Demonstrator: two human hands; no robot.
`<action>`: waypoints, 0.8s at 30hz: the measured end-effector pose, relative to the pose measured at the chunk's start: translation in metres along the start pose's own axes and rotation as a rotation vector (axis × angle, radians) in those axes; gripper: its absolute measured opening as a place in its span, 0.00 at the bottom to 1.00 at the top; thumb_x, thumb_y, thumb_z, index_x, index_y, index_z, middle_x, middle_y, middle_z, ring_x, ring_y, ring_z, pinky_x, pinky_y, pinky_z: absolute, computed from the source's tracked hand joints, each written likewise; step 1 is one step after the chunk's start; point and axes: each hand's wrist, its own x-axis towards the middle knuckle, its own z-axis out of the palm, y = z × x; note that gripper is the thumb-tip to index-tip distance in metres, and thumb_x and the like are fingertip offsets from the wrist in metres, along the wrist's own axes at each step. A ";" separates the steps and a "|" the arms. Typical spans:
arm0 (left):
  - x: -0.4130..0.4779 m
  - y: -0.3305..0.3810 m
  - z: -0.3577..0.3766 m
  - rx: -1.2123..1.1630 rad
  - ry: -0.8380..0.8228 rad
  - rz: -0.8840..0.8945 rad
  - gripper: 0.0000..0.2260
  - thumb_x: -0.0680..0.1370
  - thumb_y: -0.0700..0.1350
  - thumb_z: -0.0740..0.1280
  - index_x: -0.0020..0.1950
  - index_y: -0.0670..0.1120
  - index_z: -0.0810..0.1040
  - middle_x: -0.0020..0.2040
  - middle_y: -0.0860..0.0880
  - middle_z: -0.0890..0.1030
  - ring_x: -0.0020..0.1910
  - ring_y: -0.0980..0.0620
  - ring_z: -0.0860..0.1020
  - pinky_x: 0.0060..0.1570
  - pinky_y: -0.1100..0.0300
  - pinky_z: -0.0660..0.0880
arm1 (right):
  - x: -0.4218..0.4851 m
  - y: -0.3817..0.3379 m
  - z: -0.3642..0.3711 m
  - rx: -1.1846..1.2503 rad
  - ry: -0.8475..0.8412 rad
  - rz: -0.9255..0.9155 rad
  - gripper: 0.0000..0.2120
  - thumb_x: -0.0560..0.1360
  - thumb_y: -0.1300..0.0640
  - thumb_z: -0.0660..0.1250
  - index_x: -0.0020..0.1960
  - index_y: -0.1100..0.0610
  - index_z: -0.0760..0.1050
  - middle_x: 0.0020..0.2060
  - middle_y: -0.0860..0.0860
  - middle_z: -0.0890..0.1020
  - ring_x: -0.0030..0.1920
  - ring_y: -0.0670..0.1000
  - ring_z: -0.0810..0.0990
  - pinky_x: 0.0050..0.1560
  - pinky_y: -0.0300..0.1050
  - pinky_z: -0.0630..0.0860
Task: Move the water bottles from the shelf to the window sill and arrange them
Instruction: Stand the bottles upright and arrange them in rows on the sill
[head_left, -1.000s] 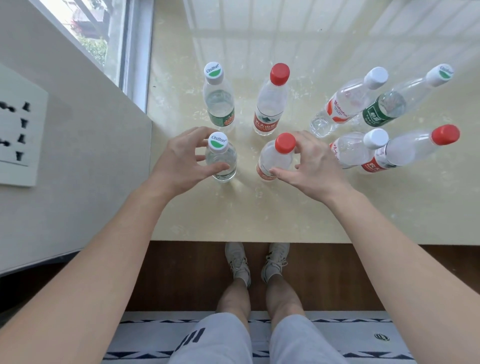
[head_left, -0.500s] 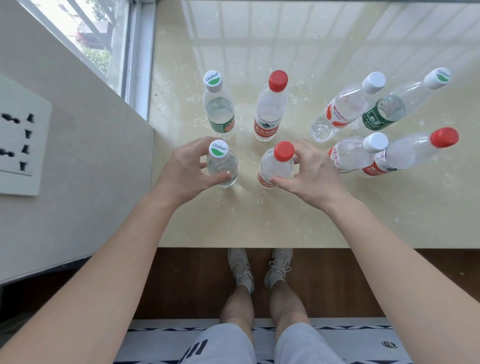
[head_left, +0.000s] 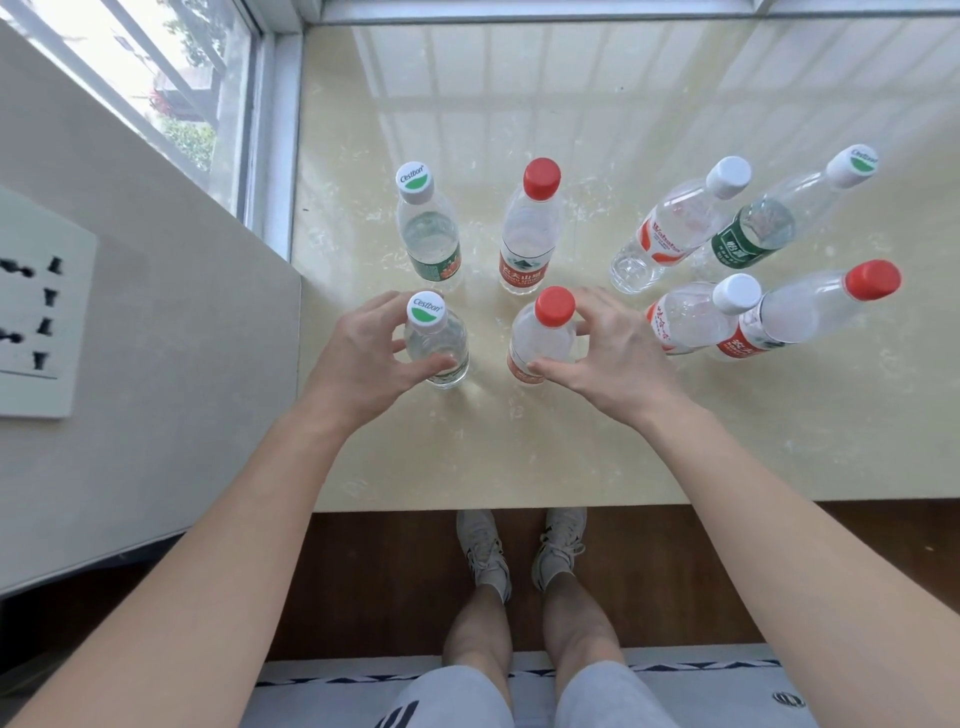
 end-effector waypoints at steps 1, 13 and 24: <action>0.000 0.000 0.000 0.005 -0.001 0.002 0.26 0.68 0.45 0.80 0.65 0.49 0.79 0.57 0.54 0.79 0.57 0.56 0.78 0.58 0.60 0.79 | 0.000 -0.001 0.001 0.002 -0.003 -0.003 0.29 0.64 0.48 0.78 0.63 0.50 0.75 0.52 0.46 0.78 0.51 0.50 0.79 0.52 0.56 0.78; -0.002 0.000 -0.001 0.028 0.001 -0.029 0.32 0.68 0.47 0.80 0.70 0.54 0.73 0.62 0.57 0.77 0.62 0.59 0.76 0.61 0.57 0.77 | -0.002 0.000 0.002 0.022 -0.025 0.043 0.36 0.61 0.36 0.73 0.67 0.44 0.70 0.57 0.44 0.76 0.54 0.48 0.78 0.45 0.56 0.81; -0.017 -0.006 -0.046 0.438 0.130 -0.123 0.24 0.75 0.47 0.72 0.70 0.48 0.73 0.64 0.48 0.78 0.62 0.45 0.77 0.60 0.53 0.72 | 0.000 -0.002 -0.045 -0.088 -0.126 0.086 0.34 0.75 0.60 0.67 0.78 0.48 0.60 0.70 0.49 0.70 0.68 0.53 0.72 0.63 0.59 0.75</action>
